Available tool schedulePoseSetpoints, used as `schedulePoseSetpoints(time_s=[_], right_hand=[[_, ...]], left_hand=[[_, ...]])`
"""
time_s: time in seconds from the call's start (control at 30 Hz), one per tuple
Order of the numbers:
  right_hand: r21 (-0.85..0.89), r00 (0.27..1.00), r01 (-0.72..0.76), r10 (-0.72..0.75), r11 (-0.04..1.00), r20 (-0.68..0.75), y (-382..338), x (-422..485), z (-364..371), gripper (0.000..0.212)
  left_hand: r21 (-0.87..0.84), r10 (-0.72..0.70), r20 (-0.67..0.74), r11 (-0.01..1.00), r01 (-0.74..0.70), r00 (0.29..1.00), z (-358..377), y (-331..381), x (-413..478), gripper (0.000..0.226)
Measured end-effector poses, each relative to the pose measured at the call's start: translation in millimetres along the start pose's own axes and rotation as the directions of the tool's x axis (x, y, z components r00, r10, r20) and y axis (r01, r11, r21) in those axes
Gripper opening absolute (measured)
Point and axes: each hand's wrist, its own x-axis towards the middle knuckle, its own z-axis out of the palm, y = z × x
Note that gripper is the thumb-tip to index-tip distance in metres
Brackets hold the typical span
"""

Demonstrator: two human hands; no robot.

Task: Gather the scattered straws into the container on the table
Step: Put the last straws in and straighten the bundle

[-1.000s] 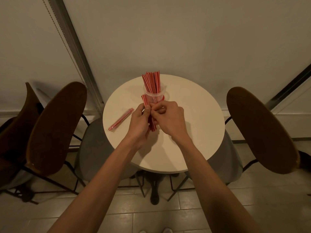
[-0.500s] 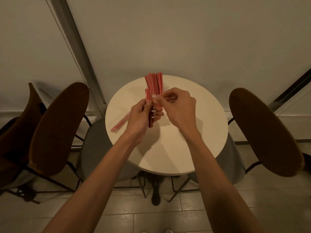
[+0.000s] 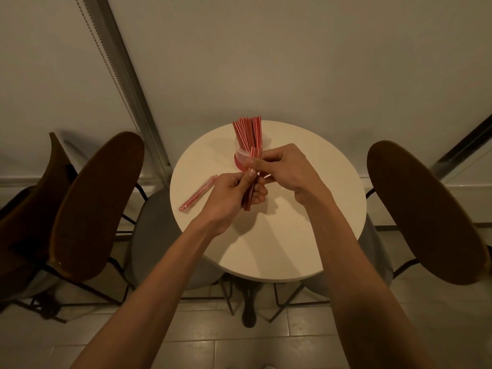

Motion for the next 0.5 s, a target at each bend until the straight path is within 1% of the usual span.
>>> schedulePoseSetpoints(time_s=[0.07,0.17,0.23,0.3,0.33,0.4,0.47,0.5], right_hand=[[-0.022,0.999,0.026,-0.027,0.999,-0.042,-4.1,0.9,1.0,0.027],[-0.028,0.994,0.050,-0.053,0.998,-0.097,-8.3,7.5,-0.7,0.019],[0.020,0.990,0.047,-0.044,0.999,-0.136,-11.9,14.9,-4.5,0.016],[0.035,0.980,0.077,-0.069,0.996,-0.188,-16.5,25.1,-10.5,0.016],[0.049,0.973,0.101,-0.088,0.994,-0.213,-20.0,28.8,-13.7,0.017],[0.086,0.959,0.147,-0.120,0.985,-0.258,-27.4,39.0,-21.5,0.016],[0.095,0.945,0.187,-0.153,0.978,-0.288,-33.6,50.8,-29.5,0.016],[0.089,0.941,0.203,-0.169,0.975,-0.294,-36.3,55.7,-32.6,0.016]], left_hand=[[0.044,0.029,-0.036,0.999,-0.027,0.999,1.4,1.0,3.2,0.047],[0.082,0.073,-0.091,0.995,-0.065,0.993,2.7,1.0,7.9,0.038],[0.135,0.115,-0.170,0.986,-0.093,0.979,4.5,0.6,10.9,0.033],[0.205,0.173,-0.284,0.972,-0.116,0.943,5.7,0.5,14.9,0.035],[0.221,0.194,-0.335,0.968,-0.123,0.922,6.4,1.3,15.9,0.042],[0.233,0.208,-0.408,0.965,-0.118,0.889,6.4,2.1,21.7,0.070],[0.275,0.200,-0.435,0.958,-0.082,0.878,5.4,0.6,33.3,0.097],[0.295,0.192,-0.436,0.954,-0.062,0.879,5.4,0.4,38.8,0.105]])
